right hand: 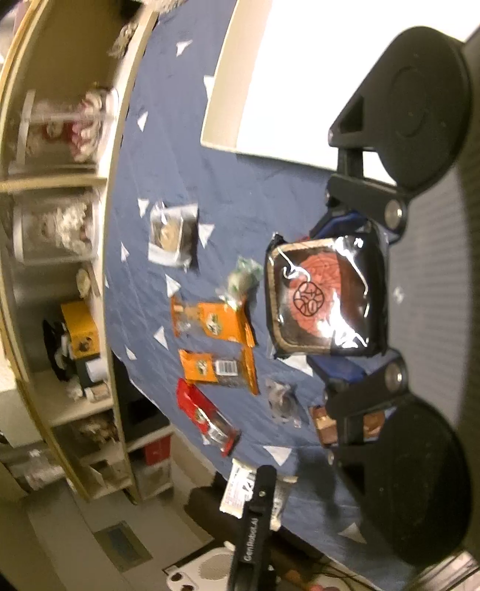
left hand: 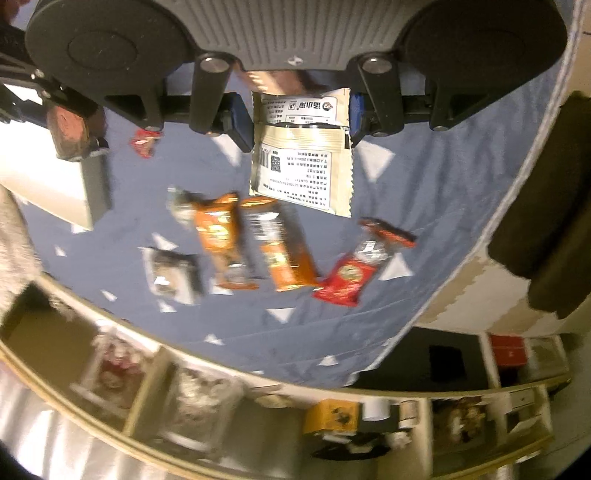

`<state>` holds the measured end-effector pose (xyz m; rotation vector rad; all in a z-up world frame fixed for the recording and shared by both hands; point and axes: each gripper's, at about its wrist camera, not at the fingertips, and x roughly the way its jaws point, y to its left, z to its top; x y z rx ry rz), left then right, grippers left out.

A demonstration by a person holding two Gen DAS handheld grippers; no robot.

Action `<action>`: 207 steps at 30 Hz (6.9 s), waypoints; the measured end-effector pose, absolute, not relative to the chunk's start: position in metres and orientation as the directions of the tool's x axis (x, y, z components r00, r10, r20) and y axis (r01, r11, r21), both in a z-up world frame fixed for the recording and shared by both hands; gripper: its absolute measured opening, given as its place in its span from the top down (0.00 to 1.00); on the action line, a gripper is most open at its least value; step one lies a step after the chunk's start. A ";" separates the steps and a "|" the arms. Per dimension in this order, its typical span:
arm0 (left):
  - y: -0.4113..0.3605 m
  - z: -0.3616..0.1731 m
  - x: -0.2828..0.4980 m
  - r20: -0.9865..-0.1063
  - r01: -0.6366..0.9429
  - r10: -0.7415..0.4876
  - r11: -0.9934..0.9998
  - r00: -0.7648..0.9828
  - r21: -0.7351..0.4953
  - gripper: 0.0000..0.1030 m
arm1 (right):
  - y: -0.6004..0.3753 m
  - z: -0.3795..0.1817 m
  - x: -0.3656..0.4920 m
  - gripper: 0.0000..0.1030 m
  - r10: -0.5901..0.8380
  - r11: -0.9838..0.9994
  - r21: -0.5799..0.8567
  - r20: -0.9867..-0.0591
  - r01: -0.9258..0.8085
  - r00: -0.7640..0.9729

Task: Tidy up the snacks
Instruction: 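Carry both snacks into the white box and open both tools to release, then grasp the brown chocolate bar with the right tool while the left tool grasps a clear packet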

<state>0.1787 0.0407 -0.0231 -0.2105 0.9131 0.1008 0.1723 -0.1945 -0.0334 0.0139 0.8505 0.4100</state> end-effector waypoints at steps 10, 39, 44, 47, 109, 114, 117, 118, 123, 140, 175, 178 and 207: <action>-0.026 -0.007 0.173 -0.767 -0.059 -0.107 0.981 0.633 -0.185 0.50 | -0.245 -0.010 0.148 0.32 0.231 0.970 0.117 -0.704 -0.211 0.672; -0.221 -0.037 0.186 -0.767 0.129 -0.411 0.906 0.493 -0.403 0.49 | -0.412 -0.004 0.111 0.32 0.007 0.997 0.054 -0.750 0.051 0.661; -0.227 -0.056 0.197 -0.793 0.092 -0.403 0.908 0.457 -0.409 0.49 | -0.430 -0.018 0.120 0.32 -0.013 0.996 0.048 -0.777 0.080 0.629; -0.224 -0.065 0.202 -0.804 0.067 -0.399 0.908 0.441 -0.414 0.49 | -0.446 -0.027 0.124 0.32 -0.036 0.993 0.043 -0.792 0.114 0.610; -0.152 -0.024 0.157 -0.850 0.193 -0.289 0.955 0.440 -0.225 0.00 | -0.417 -0.003 0.079 0.00 -0.095 0.992 -0.028 -0.820 0.126 0.565; -0.128 -0.015 0.159 -0.845 0.178 -0.262 0.963 0.466 -0.201 0.00 | -0.403 0.006 0.085 0.00 -0.088 0.993 -0.026 -0.811 0.114 0.579; -0.112 -0.011 0.161 -0.843 0.163 -0.244 0.969 0.480 -0.188 0.00 | -0.390 0.012 0.089 0.00 -0.070 0.995 -0.013 -0.805 0.101 0.589; -0.107 -0.010 0.161 -0.843 0.157 -0.235 0.971 0.484 -0.181 0.00 | -0.386 0.014 0.090 0.00 -0.061 0.995 -0.004 -0.803 0.097 0.593; -0.079 -0.006 0.164 -0.841 0.137 -0.203 0.979 0.501 -0.154 0.00 | -0.360 0.019 0.097 0.00 -0.015 0.998 0.029 -0.796 0.062 0.605; 0.042 -0.021 0.184 -0.848 -0.019 -0.085 0.994 0.523 -0.112 0.00 | -0.254 -0.006 0.133 0.00 0.165 0.986 0.137 -0.789 -0.091 0.591; 0.073 -0.082 0.244 -0.785 0.182 -0.227 0.972 0.576 -0.147 0.00 | -0.083 -0.110 0.184 0.35 0.588 0.719 0.256 -0.720 -0.646 0.369; 0.062 -0.081 0.242 -0.773 0.255 -0.222 0.964 0.594 -0.080 0.00 | -0.075 -0.111 0.182 0.49 0.556 0.716 0.205 -0.746 -0.667 0.367; 0.036 -0.108 0.247 -0.852 0.248 -0.380 0.919 0.360 -0.305 0.22 | -0.122 -0.099 0.164 0.53 0.374 0.877 0.188 -0.845 -0.443 0.382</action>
